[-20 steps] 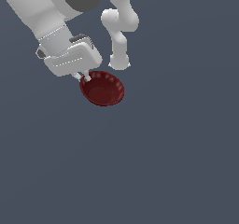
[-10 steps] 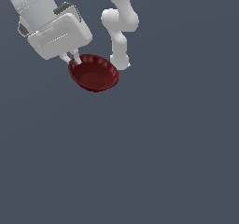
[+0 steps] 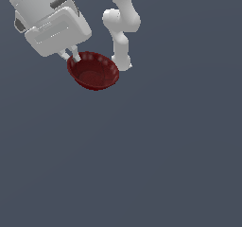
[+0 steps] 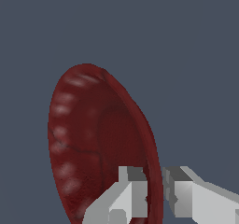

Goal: Pick up the object and move it to a goal position.

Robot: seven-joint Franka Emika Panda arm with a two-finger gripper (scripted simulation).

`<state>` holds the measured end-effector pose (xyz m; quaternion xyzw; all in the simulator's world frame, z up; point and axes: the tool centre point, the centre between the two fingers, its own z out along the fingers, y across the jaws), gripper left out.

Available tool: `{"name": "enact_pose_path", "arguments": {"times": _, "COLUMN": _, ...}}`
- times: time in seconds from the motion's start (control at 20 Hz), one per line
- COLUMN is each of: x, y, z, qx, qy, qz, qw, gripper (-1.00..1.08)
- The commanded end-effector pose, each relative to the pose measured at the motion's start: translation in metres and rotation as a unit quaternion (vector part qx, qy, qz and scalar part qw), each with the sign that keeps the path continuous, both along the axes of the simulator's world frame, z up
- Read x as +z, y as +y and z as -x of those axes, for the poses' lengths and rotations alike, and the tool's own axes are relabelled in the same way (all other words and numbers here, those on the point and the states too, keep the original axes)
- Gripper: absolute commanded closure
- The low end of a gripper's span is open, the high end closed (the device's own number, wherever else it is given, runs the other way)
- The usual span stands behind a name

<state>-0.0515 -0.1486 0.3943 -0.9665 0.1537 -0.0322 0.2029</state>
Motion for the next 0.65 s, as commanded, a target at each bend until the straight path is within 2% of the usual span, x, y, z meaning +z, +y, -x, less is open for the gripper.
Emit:
{"name": "enact_pose_path", "arguments": {"times": 0.0, "x": 0.006, "y": 0.001, "z": -0.001, "qx": 0.0, "qy": -0.002, "qz": 0.001, "qw": 1.0, "gripper": 1.08}}
{"name": "enact_pose_path", "arguments": {"times": 0.35, "x": 0.031, "y": 0.006, "z": -0.006, "qx": 0.0, "qy": -0.001, "qz": 0.001, "qw": 1.0, "gripper": 1.08}}
{"name": "enact_pose_path", "arguments": {"times": 0.6, "x": 0.033, "y": 0.006, "z": -0.008, "qx": 0.0, "qy": -0.001, "qz": 0.001, "qw": 1.0, "gripper": 1.08}}
